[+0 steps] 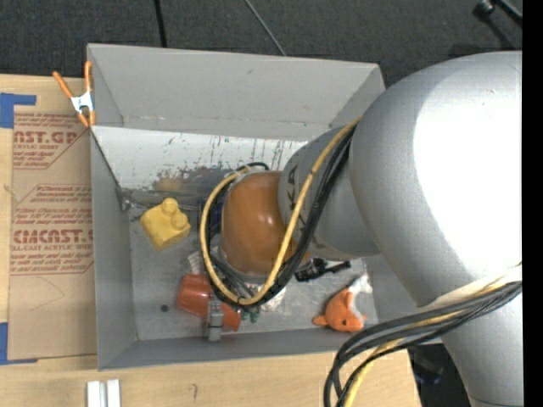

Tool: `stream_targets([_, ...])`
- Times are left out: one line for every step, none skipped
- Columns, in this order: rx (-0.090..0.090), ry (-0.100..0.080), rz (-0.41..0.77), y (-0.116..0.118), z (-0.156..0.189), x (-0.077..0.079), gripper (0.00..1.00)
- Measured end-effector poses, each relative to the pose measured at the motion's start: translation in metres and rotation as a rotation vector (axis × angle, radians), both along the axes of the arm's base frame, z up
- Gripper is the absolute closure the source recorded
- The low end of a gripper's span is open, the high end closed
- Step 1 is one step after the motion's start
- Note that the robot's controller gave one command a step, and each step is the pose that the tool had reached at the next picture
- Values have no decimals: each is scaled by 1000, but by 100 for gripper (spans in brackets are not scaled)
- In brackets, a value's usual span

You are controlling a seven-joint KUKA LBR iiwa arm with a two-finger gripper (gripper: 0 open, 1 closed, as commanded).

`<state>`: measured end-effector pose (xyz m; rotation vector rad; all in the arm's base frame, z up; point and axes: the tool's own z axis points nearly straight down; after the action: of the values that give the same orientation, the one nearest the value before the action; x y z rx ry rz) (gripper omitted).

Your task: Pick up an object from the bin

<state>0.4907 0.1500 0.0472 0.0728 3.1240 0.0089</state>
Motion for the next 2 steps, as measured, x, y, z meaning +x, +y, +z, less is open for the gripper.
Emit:
stream_targets([-3,16,-153,15,19,-6,0])
stream_targets([-3,17,-140,22,41,-7,0])
